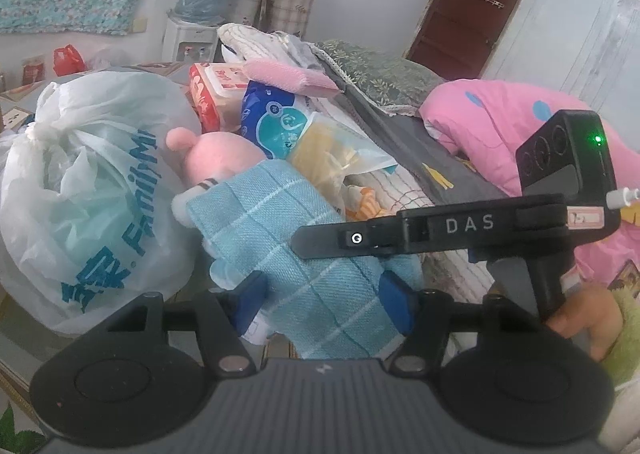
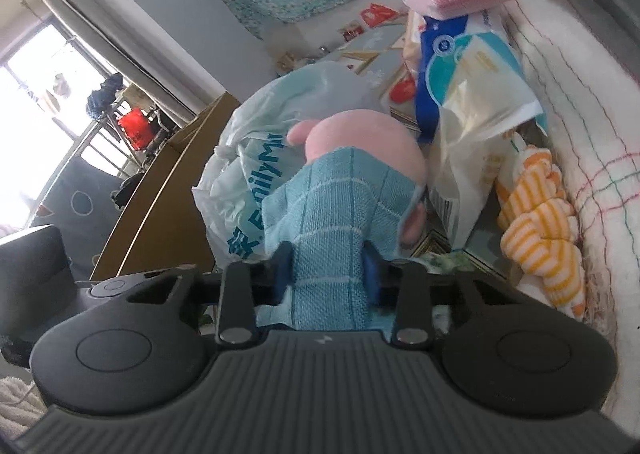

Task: Organize soft objects
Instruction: 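Grasp the light-blue towel with the right tool and lift it, then carry the towel into the cardboard box and open the right tool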

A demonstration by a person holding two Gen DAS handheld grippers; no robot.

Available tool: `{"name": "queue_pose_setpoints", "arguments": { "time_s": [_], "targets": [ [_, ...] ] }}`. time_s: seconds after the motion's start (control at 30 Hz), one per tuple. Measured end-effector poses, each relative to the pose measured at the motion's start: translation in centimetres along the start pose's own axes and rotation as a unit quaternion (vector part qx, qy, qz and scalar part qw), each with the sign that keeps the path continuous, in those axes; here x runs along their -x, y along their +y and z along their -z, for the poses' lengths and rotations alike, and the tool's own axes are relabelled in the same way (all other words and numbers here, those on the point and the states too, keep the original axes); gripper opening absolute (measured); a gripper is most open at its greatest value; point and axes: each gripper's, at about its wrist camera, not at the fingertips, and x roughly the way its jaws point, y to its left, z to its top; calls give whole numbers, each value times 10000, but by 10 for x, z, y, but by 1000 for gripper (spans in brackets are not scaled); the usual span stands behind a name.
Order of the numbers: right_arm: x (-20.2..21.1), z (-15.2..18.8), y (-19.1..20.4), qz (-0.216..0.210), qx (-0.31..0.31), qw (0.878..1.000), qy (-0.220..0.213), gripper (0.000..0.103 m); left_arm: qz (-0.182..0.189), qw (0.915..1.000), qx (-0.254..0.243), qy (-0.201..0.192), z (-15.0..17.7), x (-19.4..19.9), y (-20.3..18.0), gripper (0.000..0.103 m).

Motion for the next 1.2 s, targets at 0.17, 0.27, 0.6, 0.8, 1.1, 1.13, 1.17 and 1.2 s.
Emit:
{"name": "queue_pose_setpoints", "arguments": {
  "time_s": [0.17,0.27,0.6,0.8,1.1,1.13,1.17,1.2],
  "targets": [
    [6,0,4,-100,-91,9996,-238,18,131,9998,43,-107,-3,5,0,65],
    [17,1,4,-450,-235,9979,-404,16,271,9994,50,-197,-5,11,-1,72],
    [0,12,-19,-1480,-1227,9810,-259,16,324,9991,254,-102,-3,6,0,71],
    [3,4,6,-1666,-1110,9794,-243,16,310,9985,238,-393,-5,36,-2,69],
    [-34,-39,95,-2281,-641,9715,32,16,-601,9934,205,-957,-25,120,20,70],
    [-44,-45,106,-2370,-604,9696,107,16,-760,9920,232,-978,-28,128,26,70],
    [-56,-51,119,-2451,-565,9676,193,16,-945,9902,280,-988,-32,137,34,70],
    [-70,-58,132,-2541,-540,9652,292,16,-1147,9876,374,-1005,-38,148,44,70]
  ]
}}
